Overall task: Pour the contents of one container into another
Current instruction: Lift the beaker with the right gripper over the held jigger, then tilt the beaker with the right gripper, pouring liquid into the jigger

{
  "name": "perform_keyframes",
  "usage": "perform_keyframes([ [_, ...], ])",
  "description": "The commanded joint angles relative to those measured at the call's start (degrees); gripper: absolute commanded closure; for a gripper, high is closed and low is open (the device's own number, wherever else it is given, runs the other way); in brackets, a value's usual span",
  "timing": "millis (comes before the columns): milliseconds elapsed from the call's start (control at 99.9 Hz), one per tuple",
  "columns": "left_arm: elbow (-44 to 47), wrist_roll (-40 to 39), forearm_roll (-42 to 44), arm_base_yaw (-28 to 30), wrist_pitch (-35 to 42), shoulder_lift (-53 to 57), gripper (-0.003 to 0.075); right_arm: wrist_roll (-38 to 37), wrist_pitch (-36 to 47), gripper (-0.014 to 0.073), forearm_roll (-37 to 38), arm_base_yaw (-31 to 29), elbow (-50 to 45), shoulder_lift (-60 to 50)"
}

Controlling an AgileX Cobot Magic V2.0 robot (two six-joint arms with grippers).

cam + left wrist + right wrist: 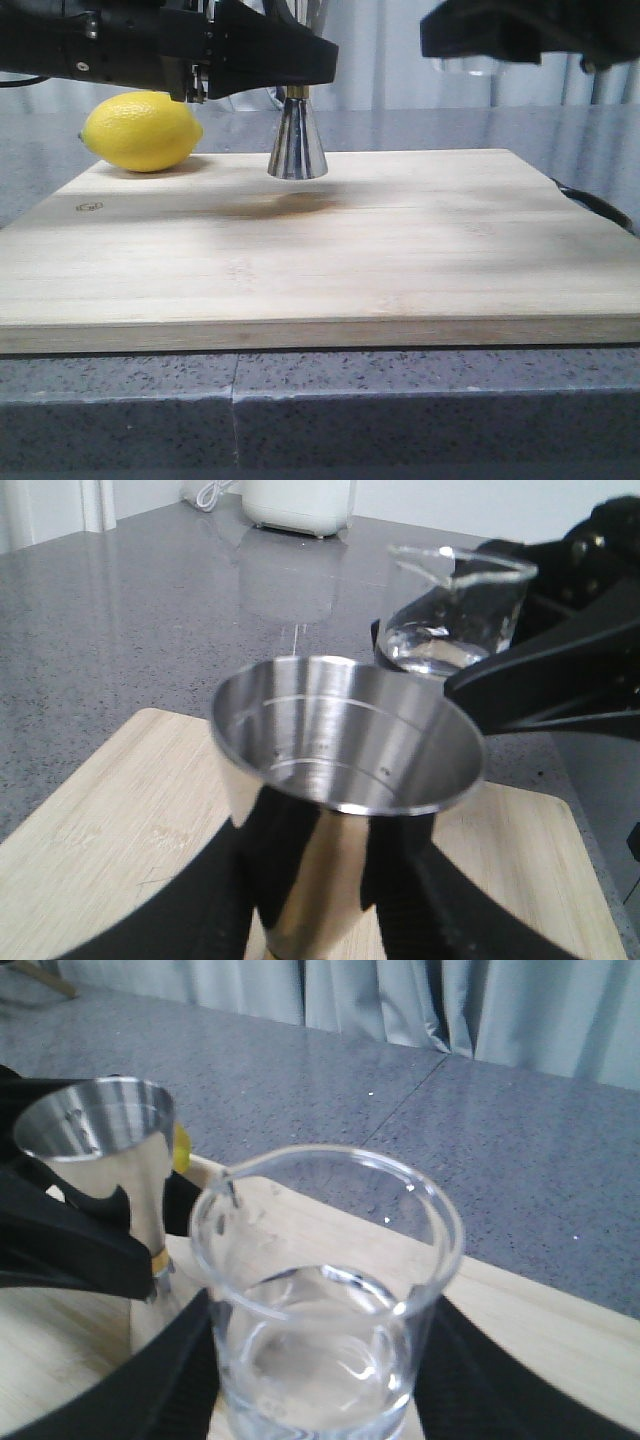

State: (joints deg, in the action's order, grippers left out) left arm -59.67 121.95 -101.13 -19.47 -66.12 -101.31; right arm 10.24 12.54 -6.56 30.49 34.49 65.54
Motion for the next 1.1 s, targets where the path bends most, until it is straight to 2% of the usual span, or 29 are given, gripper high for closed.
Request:
perform_keyframes([
  [0, -1.7, -0.6, -4.9, -0.3, -5.9, 2.4, 0.0482, 0.3, -6.2, 0.0335, 2.7, 0.0, 7.7, -1.5],
  [270, -1.7, -0.6, -4.9, -0.3, -5.9, 2.4, 0.0482, 1.3, -28.7, 0.0334, 10.9, 0.0, 24.3, 1.7],
  [511, -1.7, -0.6, -4.9, -0.3, -5.9, 2.4, 0.0482, 8.8, -43.3, 0.0334, 11.5, 0.1, 36.6, 7.4],
  [831, -1.7, -0.6, -4.9, -0.3, -5.9, 2.4, 0.0482, 17.3, -54.7, 0.0334, 12.4, 2.7, 48.1, 13.8],
  [1092, -1.7, -0.6, -4.9, -0.3, -5.9, 2.4, 0.0482, 18.9, -60.4, 0.0334, 22.8, 7.8, 53.1, 17.3],
])
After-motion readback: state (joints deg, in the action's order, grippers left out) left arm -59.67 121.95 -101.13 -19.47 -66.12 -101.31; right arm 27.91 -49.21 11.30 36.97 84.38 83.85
